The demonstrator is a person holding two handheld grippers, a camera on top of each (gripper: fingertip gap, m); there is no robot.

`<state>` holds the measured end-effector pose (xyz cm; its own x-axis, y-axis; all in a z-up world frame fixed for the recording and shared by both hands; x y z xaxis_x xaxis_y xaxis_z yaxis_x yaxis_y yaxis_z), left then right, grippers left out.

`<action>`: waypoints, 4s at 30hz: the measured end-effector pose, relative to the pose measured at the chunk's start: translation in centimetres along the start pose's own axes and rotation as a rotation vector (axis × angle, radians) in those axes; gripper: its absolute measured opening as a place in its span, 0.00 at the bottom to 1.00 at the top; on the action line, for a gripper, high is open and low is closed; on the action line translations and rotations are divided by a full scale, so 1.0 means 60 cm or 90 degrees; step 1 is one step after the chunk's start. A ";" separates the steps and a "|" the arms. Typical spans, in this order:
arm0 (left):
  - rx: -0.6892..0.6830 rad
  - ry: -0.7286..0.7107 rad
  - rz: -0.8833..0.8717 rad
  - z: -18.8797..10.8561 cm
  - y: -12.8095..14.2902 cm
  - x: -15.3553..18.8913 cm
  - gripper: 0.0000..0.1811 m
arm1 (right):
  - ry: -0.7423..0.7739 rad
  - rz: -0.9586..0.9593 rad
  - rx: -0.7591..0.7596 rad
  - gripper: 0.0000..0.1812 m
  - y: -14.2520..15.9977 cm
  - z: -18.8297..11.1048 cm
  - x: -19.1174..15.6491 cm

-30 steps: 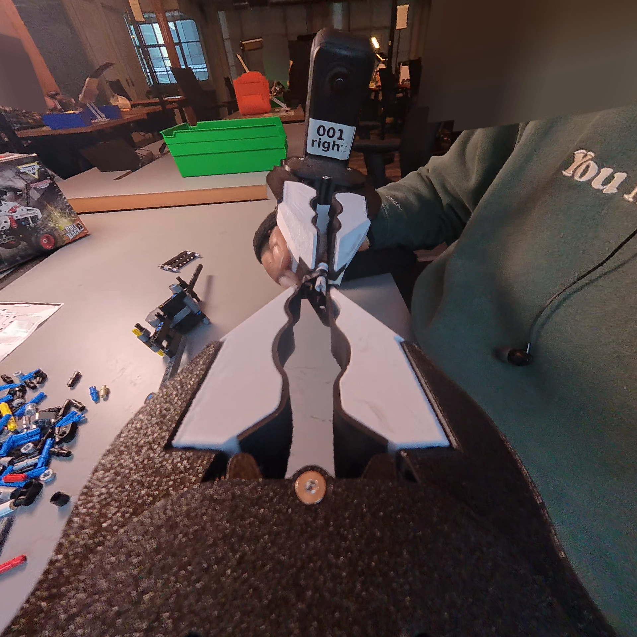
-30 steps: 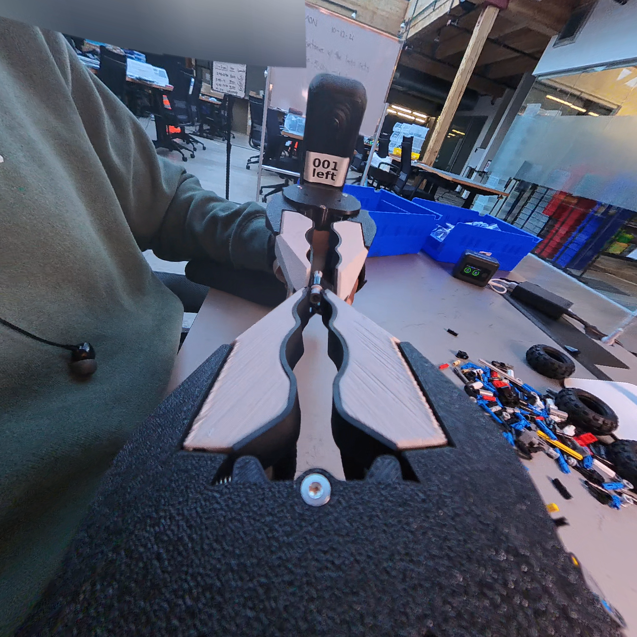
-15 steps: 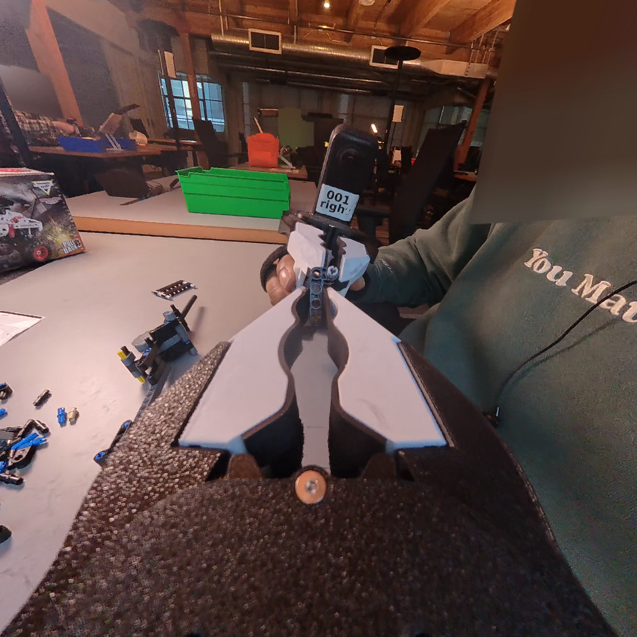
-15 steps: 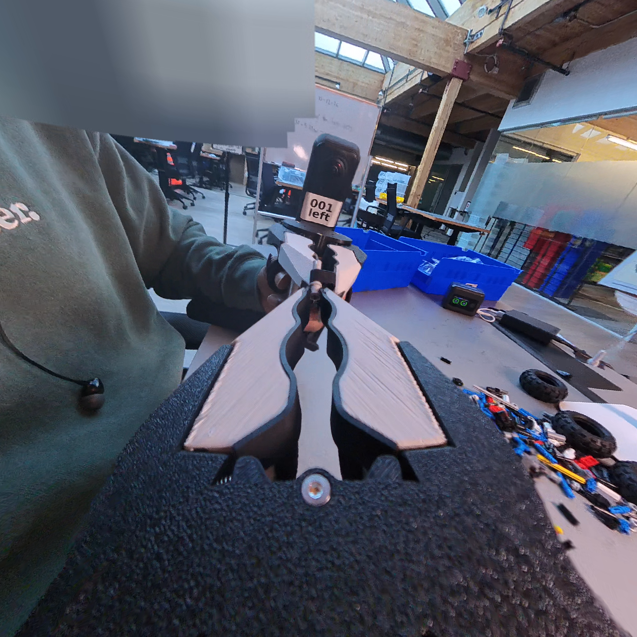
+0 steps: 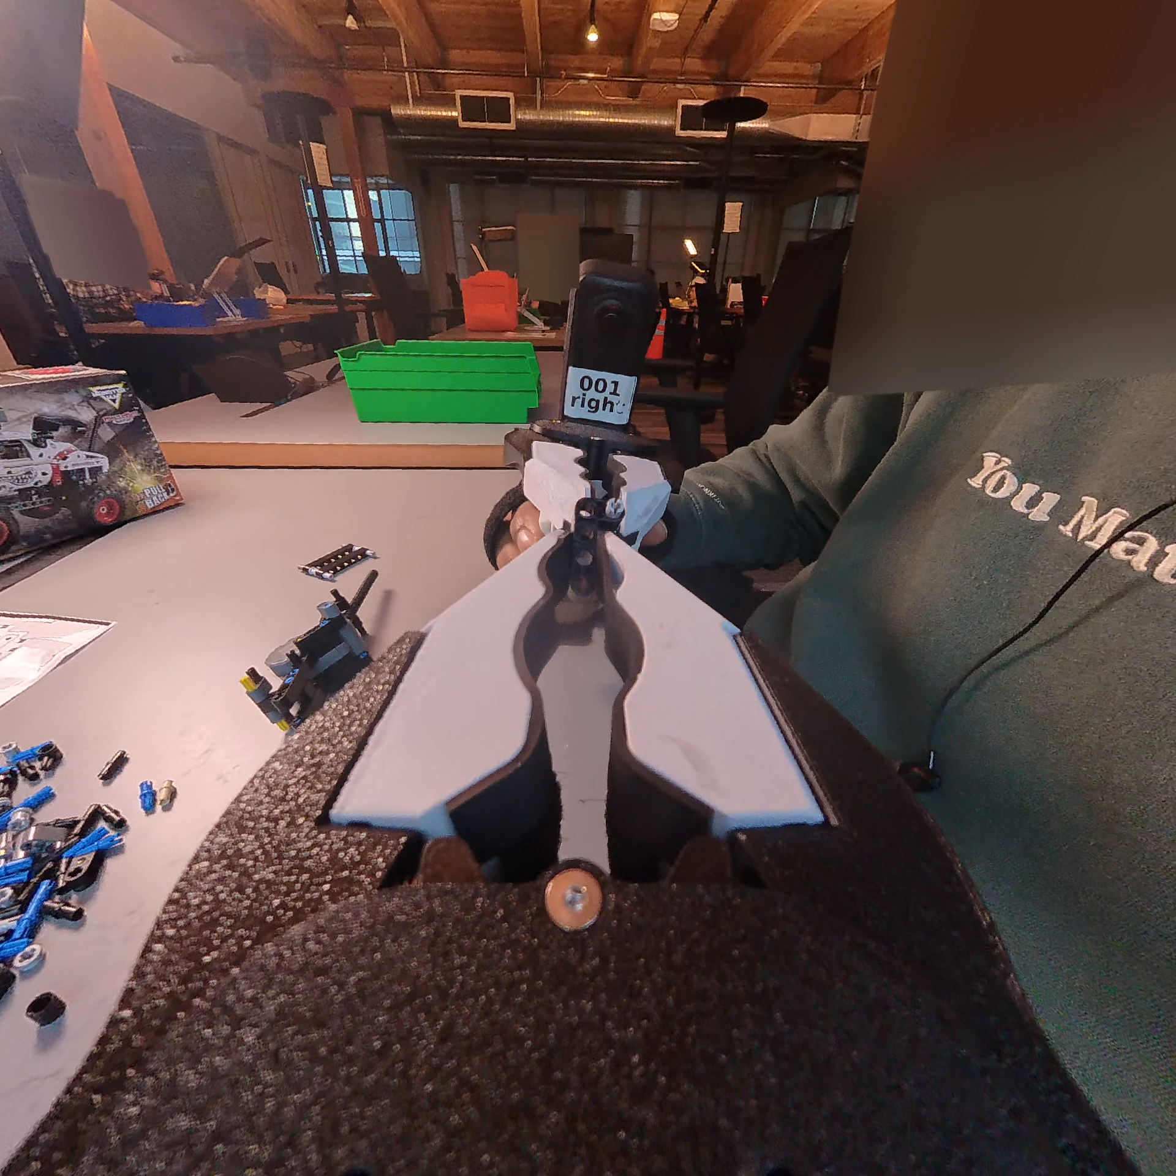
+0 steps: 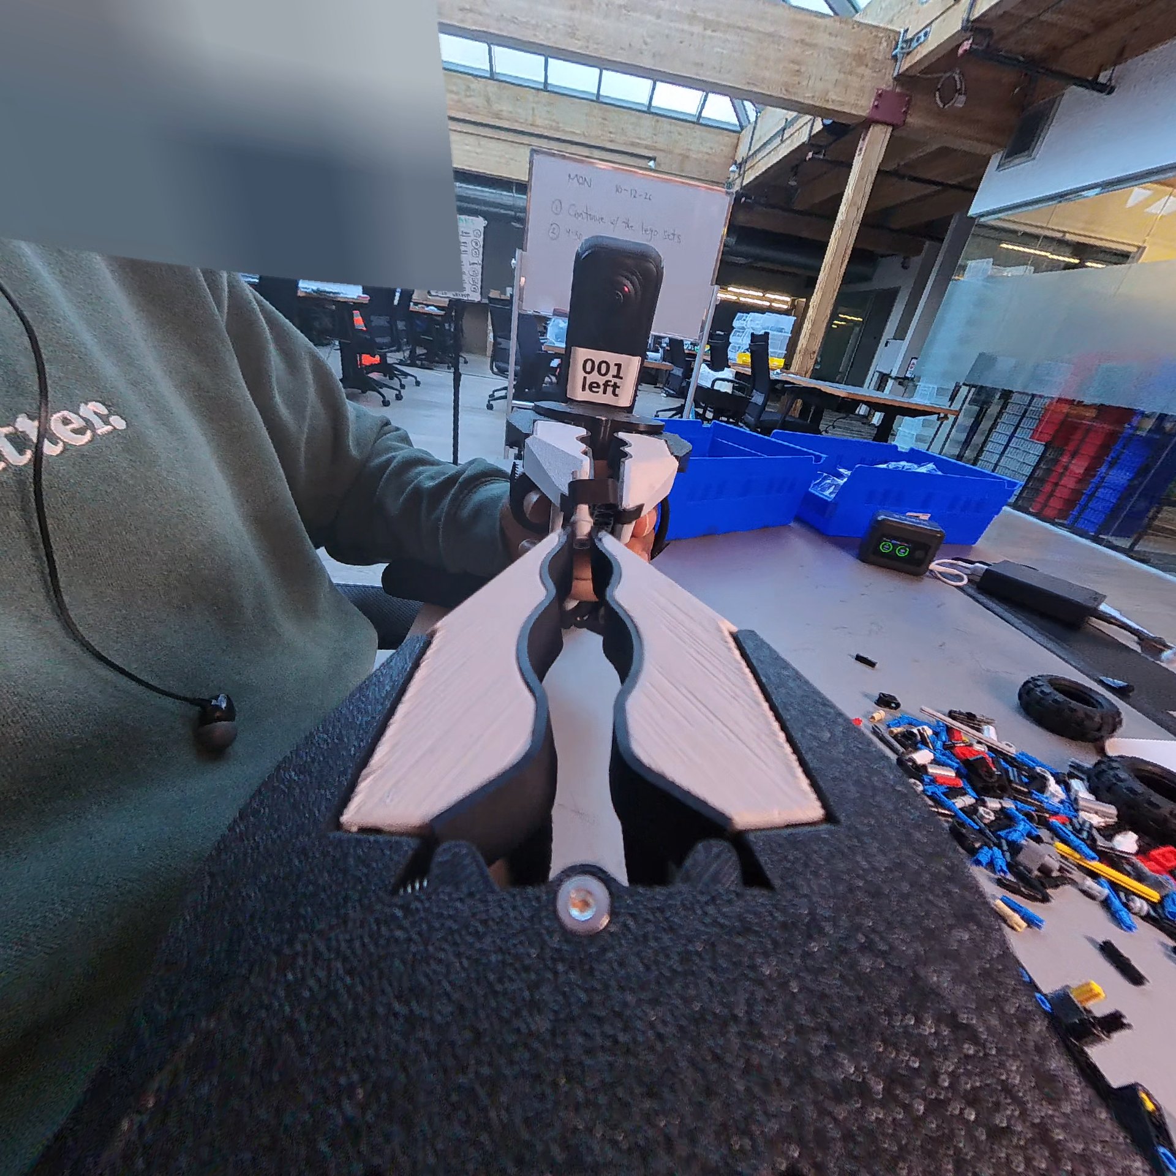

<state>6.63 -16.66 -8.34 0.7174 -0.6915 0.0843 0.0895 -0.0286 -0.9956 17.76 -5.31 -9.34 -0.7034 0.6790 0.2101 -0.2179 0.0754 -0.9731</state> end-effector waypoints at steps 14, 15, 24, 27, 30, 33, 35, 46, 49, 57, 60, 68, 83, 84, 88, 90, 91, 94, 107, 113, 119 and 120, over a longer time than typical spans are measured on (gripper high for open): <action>0.035 -0.233 -0.003 -0.094 -0.030 -0.075 0.03 | 0.181 -0.082 -0.299 0.03 0.057 0.014 0.113; 0.018 -0.270 -0.006 -0.097 -0.023 -0.088 0.03 | 0.196 -0.087 -0.341 0.03 0.061 0.019 0.134; -0.077 -0.400 0.024 -0.102 0.017 -0.120 0.04 | 0.207 -0.135 -0.656 0.04 0.165 0.086 0.307; -0.058 -0.392 0.024 -0.102 0.013 -0.117 0.04 | 0.200 -0.121 -0.666 0.12 0.168 0.095 0.329; -0.049 -0.375 0.005 -0.104 0.011 -0.117 0.04 | 0.210 -0.110 -0.616 0.15 0.151 0.094 0.331; -0.053 -0.370 0.006 -0.105 0.008 -0.114 0.04 | 0.232 -0.129 -0.558 0.15 0.122 0.081 0.321; -0.054 -0.371 0.012 -0.106 0.002 -0.111 0.04 | 0.245 -0.131 -0.522 0.15 0.101 0.067 0.308; -0.122 -0.736 0.133 -0.311 -0.113 -0.085 0.04 | 0.286 -0.114 -0.499 0.14 0.068 -0.087 0.207; -0.221 -0.913 0.049 -0.448 -0.110 -0.074 0.04 | 0.316 -0.093 -0.501 0.14 0.071 -0.137 0.187; -0.381 -1.009 -0.198 -0.608 0.012 -0.076 0.09 | 0.368 -0.050 -0.475 0.14 0.086 -0.188 0.159; -0.356 -1.010 -0.221 -0.615 0.024 -0.083 0.15 | 0.368 -0.053 -0.472 0.13 0.086 -0.186 0.159; -0.240 -0.982 -0.114 -0.569 -0.024 -0.097 0.22 | 0.370 -0.070 -0.459 0.13 0.079 -0.175 0.159; -0.109 -0.710 0.029 -0.311 -0.100 -0.208 0.25 | 0.339 -0.029 -0.456 0.31 0.099 -0.149 0.172; -0.110 -0.691 0.021 -0.295 -0.095 -0.220 0.26 | 0.323 -0.021 -0.480 0.34 0.107 -0.145 0.178; -0.116 -0.617 -0.008 -0.237 -0.062 -0.253 0.26 | 0.252 -0.025 -0.558 0.42 0.129 -0.118 0.213; -0.131 -0.584 -0.020 -0.211 -0.037 -0.261 0.26 | 0.219 -0.059 -0.607 0.45 0.138 -0.103 0.232; -0.144 -0.569 -0.024 -0.199 -0.023 -0.262 0.26 | 0.202 -0.061 -0.625 0.46 0.143 -0.097 0.240; -0.180 -0.514 -0.033 -0.165 0.013 -0.255 0.26 | 0.168 -0.044 -0.674 0.37 0.164 -0.088 0.259; -0.259 -0.158 -0.085 -0.030 0.078 -0.156 0.28 | 0.175 0.061 -0.681 0.26 0.136 -0.113 0.245; -0.241 -0.163 -0.115 -0.005 0.077 -0.150 0.19 | 0.188 0.006 -0.662 0.26 0.130 -0.085 0.220; -0.434 -0.217 0.057 -0.010 0.118 -0.151 0.00 | 0.196 0.004 -0.731 0.25 0.130 -0.089 0.186; -0.451 -0.225 0.072 -0.009 0.125 -0.153 0.00 | 0.197 0.014 -0.741 0.25 0.128 -0.091 0.180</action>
<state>0.35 -10.95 -16.60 0.8832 -0.4511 -0.1285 -0.3715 -0.5056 -0.7787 12.16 6.60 -15.06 -0.4730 0.8228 0.3150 0.6456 0.5670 -0.5116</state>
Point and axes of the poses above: each gripper's, where its closed fingertips meet, z out along the fingers, y out of its underside, x = y × z across the jaws, the point moved 8 cm from there along -z, back along the fingers, and after that the axes turned 4 degrees about -z, right-handed, at the moved point
